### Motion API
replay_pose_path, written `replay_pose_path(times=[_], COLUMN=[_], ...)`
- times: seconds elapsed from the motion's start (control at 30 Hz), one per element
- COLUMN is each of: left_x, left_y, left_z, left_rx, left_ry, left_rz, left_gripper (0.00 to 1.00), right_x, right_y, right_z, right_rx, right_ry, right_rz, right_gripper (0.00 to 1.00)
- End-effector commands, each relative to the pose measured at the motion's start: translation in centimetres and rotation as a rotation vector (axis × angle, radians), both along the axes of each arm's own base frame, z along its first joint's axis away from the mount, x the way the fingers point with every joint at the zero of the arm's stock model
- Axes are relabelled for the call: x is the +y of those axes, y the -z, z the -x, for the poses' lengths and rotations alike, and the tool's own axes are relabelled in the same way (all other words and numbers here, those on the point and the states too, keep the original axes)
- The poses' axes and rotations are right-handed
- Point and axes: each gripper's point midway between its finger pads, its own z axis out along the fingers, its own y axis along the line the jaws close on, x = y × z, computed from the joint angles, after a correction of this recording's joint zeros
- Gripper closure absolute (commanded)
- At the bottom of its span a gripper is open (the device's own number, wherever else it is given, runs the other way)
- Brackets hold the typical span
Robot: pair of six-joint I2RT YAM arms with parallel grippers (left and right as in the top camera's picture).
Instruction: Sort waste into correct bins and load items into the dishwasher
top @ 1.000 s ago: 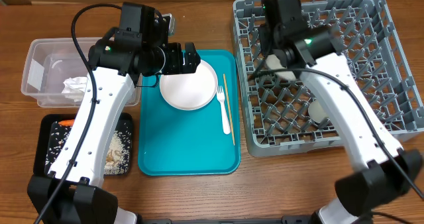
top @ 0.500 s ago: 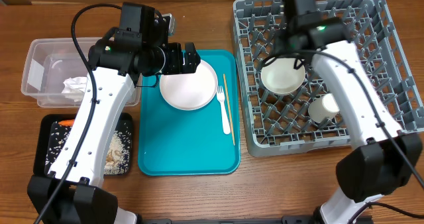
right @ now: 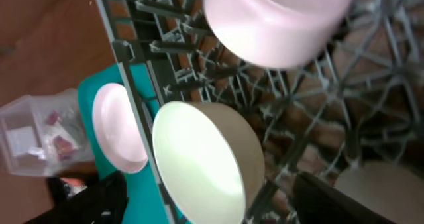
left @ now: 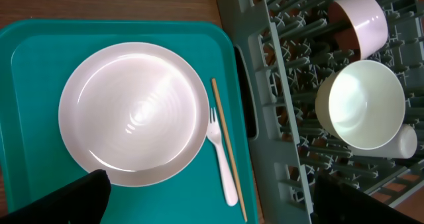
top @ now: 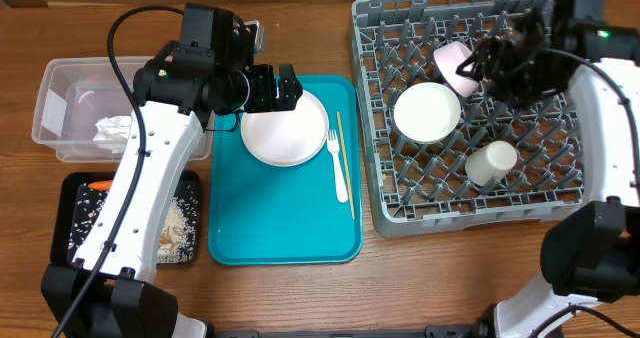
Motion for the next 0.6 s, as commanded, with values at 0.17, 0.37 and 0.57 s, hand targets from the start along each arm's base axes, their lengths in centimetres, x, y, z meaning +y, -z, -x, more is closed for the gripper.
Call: replay_pose_path(times=[0.17,0.37,0.57], left_x=[0.3,0.3,0.3], left_y=[-1.9,-1.9,-1.9], left_z=[-0.2,-0.2,-0.2], left_rx=[-0.057,-0.057,-0.057], left_ry=[-0.001,-0.001,-0.001], left_rz=[-0.003,-0.003,-0.003], left_gripper=[0.0,0.0,0.0], right_x=[1.5,1.7,1.3], right_y=[-0.3,0.9,1.4], right_z=[2.4,2.6,2.7], right_rx=[0.048,0.063,0.075], right_ry=[-0.066,-0.066,-0.061], right_rz=[-0.056,-0.074,-0.028], right_gripper=[0.0,0.0,0.14])
